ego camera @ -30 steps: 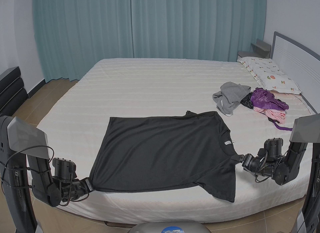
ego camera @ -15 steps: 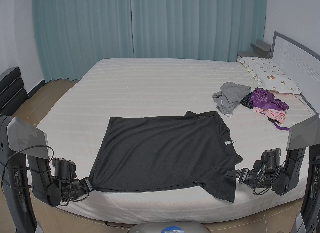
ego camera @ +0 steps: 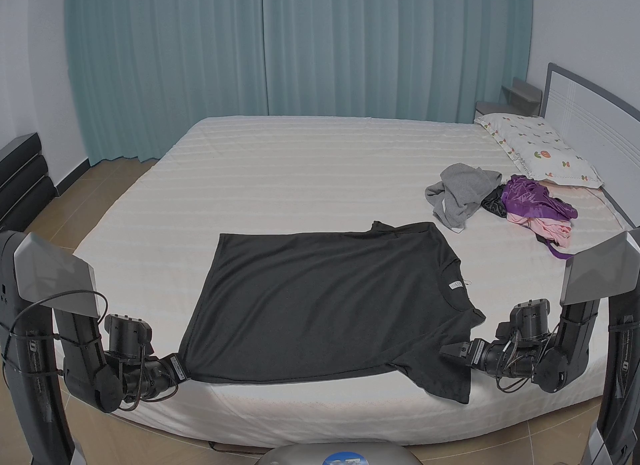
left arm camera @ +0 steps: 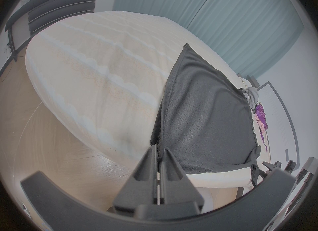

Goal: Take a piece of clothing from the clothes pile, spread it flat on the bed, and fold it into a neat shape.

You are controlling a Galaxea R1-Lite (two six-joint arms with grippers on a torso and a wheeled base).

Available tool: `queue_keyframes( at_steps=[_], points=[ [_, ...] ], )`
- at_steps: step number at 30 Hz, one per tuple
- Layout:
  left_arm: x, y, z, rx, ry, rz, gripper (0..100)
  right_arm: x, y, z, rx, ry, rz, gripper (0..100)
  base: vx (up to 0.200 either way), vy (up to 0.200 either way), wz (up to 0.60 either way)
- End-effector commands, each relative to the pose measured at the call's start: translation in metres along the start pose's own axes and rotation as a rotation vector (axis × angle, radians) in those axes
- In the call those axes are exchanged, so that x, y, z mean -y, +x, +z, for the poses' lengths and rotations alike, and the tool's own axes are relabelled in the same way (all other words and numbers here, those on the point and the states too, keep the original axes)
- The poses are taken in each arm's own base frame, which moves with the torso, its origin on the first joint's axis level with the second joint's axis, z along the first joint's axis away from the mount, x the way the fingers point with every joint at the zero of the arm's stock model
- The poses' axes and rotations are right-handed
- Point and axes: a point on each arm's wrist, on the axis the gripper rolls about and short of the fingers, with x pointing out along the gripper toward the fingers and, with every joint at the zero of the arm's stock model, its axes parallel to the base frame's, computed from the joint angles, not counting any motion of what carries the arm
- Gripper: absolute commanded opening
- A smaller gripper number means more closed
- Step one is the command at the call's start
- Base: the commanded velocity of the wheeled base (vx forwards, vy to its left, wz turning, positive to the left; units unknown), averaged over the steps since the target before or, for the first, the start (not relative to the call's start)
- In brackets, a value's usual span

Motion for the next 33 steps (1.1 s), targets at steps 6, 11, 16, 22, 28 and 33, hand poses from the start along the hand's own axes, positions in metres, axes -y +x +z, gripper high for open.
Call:
queue_keyframes(
  at_steps=[6,11,16,22,28,33],
  points=[
    [0.0,0.0,0.0,0.0,-0.001,-0.001,0,0.0,0.004,-0.006,-0.015,-0.006,-0.015,0,0.0,0.0,0.0],
    [0.0,0.001,0.0,0.001,-0.001,-0.002,0,0.002,-0.001,-0.006,-0.007,0.001,-0.037,0,0.0,0.0,0.0],
    [0.001,0.001,0.001,0.004,-0.002,-0.003,0,0.004,-0.012,-0.003,0.014,0.013,-0.041,0,0.0,0.0,0.0],
    [0.002,0.0,0.003,0.021,-0.031,-0.014,0,0.011,-0.045,-0.003,0.052,0.047,0.0,0,0.0,0.0,0.0],
    [0.0,-0.005,0.0,0.029,-0.023,-0.008,0,0.016,-0.06,-0.017,0.025,0.056,0.021,0,0.0,0.0,0.0],
    [-0.003,-0.012,-0.005,0.039,-0.016,-0.011,0,0.018,-0.073,-0.024,0.023,0.056,0.032,0,0.0,0.0,0.0]
  ],
)
